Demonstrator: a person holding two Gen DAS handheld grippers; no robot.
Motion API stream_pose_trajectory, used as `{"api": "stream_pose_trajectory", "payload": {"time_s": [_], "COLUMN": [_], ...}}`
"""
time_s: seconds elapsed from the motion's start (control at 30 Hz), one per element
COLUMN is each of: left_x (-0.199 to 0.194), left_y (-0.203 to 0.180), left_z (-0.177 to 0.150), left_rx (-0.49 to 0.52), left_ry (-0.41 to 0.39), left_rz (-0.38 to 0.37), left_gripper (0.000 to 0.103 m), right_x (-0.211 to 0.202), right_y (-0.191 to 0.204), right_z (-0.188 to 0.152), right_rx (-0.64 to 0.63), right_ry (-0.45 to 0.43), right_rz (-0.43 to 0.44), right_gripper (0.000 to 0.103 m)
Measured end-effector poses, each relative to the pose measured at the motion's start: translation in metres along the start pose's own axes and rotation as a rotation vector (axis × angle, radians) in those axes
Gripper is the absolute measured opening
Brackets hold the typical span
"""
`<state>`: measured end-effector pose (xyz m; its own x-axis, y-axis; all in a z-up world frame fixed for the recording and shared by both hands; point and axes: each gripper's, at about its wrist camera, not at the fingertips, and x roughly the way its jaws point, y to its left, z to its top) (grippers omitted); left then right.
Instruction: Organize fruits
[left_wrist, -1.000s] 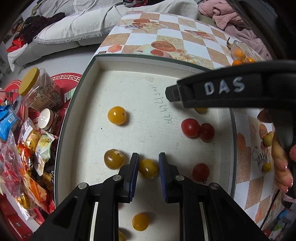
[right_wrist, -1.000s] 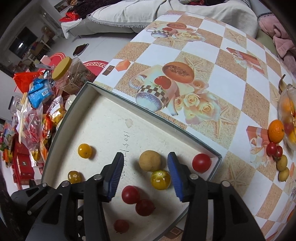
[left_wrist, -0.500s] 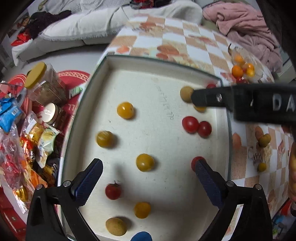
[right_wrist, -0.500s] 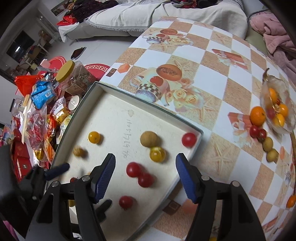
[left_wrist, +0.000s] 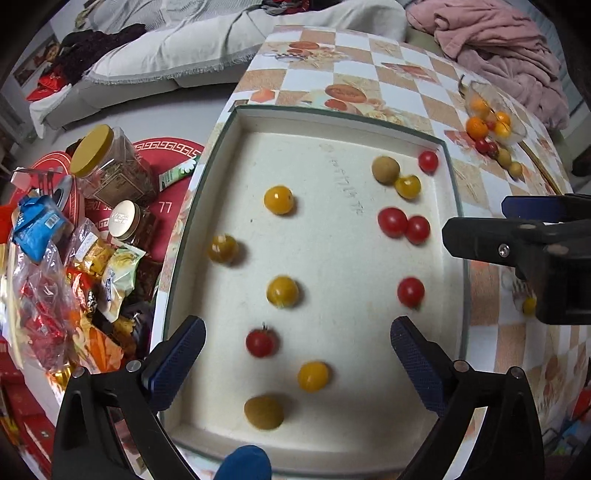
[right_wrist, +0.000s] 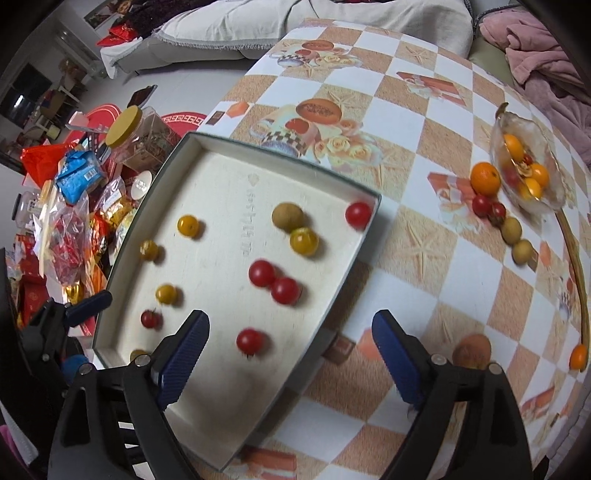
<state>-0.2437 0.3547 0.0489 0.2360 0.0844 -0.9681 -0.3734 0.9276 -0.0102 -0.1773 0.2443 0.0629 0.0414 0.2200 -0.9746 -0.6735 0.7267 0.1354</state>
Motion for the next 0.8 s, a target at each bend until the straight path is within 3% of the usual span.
{"api": "stream_pose_trajectory", "payload": {"time_s": [0.3, 0.8], "left_x": [-0.017, -0.042], "left_y": [0.014, 0.012], "left_z": [-0.019, -0.023], "left_rx": [0.005, 0.083], "left_ry": [0.064, 0.078], "left_rz": [0.008, 0.031], "left_gripper": [0.101, 0.101], "right_x": [-0.013, -0.033], "right_y": [0.012, 0.032], "right_z": [-0.023, -0.041], "right_rx": [-0.017, -0.061], "right_ry": [0.049, 0.085], "right_rz": [-0.043, -0.074], "right_gripper": [0.092, 0.092]}}
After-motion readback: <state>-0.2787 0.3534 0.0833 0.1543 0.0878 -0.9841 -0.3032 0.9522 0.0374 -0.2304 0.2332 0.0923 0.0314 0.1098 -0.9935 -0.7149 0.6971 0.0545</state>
